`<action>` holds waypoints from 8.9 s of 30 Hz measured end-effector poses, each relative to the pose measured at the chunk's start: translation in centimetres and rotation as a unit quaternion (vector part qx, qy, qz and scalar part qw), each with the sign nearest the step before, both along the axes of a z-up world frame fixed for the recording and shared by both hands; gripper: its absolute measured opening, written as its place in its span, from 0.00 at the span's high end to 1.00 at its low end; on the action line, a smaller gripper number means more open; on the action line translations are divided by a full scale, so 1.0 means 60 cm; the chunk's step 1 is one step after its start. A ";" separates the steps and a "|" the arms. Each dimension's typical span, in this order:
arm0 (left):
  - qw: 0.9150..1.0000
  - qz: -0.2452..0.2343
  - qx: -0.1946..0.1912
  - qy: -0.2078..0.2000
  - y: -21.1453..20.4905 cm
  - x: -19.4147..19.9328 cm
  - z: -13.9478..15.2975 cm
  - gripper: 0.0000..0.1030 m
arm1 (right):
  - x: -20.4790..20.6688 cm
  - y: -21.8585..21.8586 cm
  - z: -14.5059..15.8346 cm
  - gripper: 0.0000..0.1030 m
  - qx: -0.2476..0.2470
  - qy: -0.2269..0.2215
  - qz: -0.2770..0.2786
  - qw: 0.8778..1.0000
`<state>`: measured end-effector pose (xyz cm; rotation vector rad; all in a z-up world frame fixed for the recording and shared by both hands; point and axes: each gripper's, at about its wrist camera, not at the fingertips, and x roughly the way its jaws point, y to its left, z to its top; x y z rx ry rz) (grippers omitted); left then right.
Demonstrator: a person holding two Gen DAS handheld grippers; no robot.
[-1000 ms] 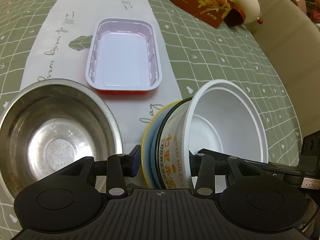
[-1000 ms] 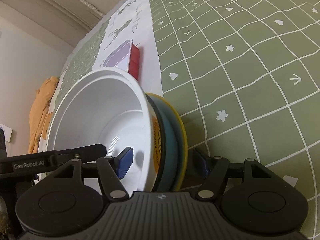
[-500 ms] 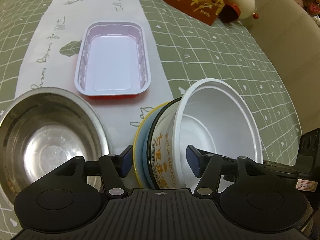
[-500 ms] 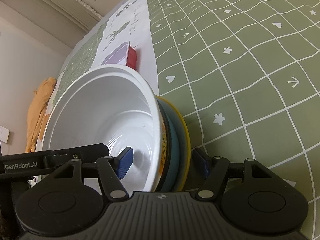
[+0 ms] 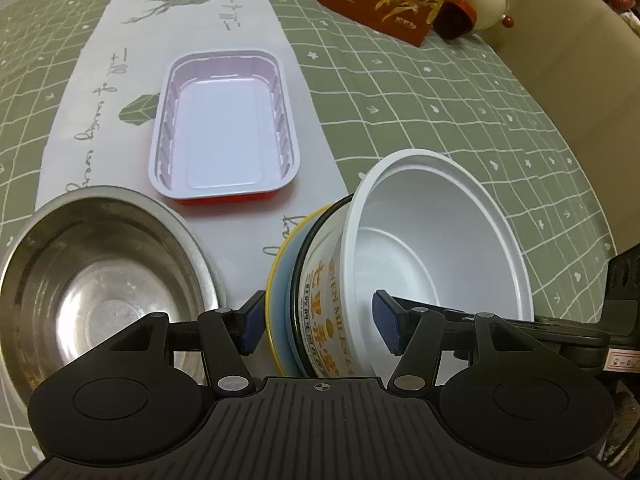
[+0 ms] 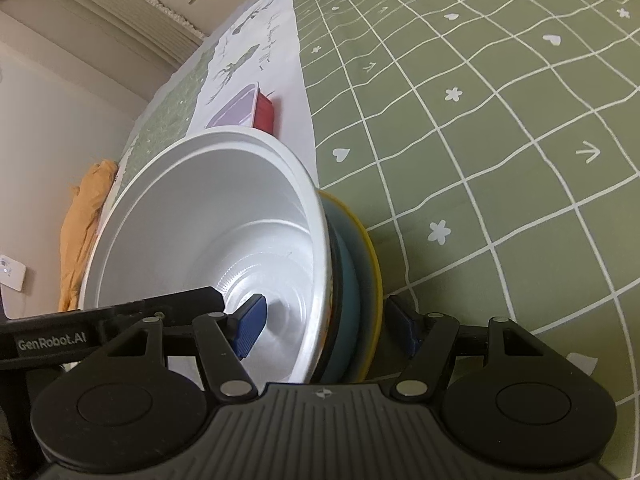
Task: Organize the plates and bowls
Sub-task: 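Hold the bowl stack raised with both grippers, carrying it toward the steel bowl, then lower the bowl stack onto the steel bowl and open both grippers, then move both grippers to the pink tray and close on its rim, then lift the pink tray with both grippers onto the top of the stack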
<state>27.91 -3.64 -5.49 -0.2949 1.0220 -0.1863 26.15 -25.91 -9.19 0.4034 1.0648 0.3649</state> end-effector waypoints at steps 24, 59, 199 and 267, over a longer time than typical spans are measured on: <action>1.000 -0.014 0.010 0.003 -0.001 0.007 -0.012 0.41 | -0.001 0.010 -0.002 0.36 -0.007 0.000 0.001 1.000; 0.999 -0.026 0.026 0.013 -0.005 0.015 -0.010 0.43 | 0.019 0.013 -0.002 0.37 -0.011 0.013 0.016 1.000; 0.997 -0.023 -0.069 0.024 0.275 0.125 0.119 0.76 | 0.067 0.255 0.188 0.29 -0.142 -0.142 0.090 0.975; 0.979 0.100 -0.157 -0.087 0.419 -0.172 0.035 0.77 | -0.166 0.358 0.148 0.54 -0.118 -0.231 0.067 0.963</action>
